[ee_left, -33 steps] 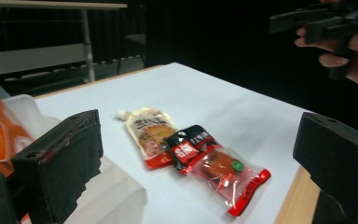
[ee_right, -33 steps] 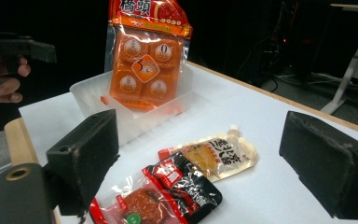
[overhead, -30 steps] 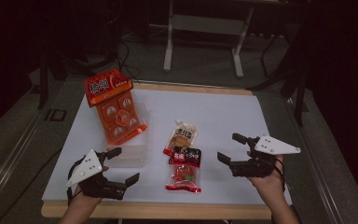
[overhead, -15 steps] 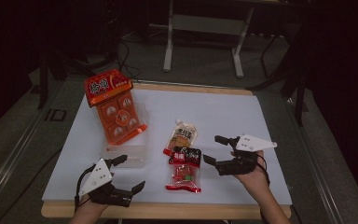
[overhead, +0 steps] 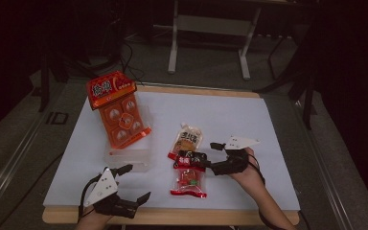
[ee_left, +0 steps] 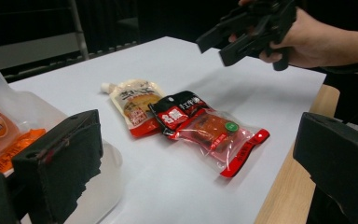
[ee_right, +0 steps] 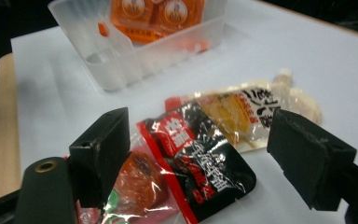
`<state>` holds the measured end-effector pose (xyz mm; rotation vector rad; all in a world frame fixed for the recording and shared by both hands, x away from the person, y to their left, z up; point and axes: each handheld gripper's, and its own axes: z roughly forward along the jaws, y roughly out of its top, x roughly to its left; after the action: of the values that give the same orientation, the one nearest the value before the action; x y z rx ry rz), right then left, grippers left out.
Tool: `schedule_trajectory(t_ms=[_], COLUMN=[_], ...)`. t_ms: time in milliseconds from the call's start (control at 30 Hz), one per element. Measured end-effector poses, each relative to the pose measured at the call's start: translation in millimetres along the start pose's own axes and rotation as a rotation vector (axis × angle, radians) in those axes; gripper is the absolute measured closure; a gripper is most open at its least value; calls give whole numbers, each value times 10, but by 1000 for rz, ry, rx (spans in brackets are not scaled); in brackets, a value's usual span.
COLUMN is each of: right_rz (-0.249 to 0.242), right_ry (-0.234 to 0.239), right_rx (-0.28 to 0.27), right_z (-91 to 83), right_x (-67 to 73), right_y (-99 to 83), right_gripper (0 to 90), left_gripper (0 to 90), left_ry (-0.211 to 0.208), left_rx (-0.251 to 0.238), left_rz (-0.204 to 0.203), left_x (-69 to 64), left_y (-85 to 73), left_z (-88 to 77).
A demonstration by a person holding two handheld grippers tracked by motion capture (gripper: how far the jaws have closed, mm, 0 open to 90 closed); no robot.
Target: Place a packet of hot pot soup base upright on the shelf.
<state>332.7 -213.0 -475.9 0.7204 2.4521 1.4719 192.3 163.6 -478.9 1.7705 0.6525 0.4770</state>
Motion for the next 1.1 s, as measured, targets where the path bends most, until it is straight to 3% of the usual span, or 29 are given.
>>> schedule_trajectory(t_ms=[433, 1100], right_rz=[35, 91], right_ry=[39, 41], right_rx=[90, 183], right_z=[233, 493], right_x=[-228, -395], right_y=[-139, -262], right_gripper=[216, 193], left_gripper=[18, 18], left_ry=[0, -7], left_rx=[12, 12], left_rz=[-6, 7], left_x=[26, 33], left_y=[-40, -49], left_z=[23, 42])
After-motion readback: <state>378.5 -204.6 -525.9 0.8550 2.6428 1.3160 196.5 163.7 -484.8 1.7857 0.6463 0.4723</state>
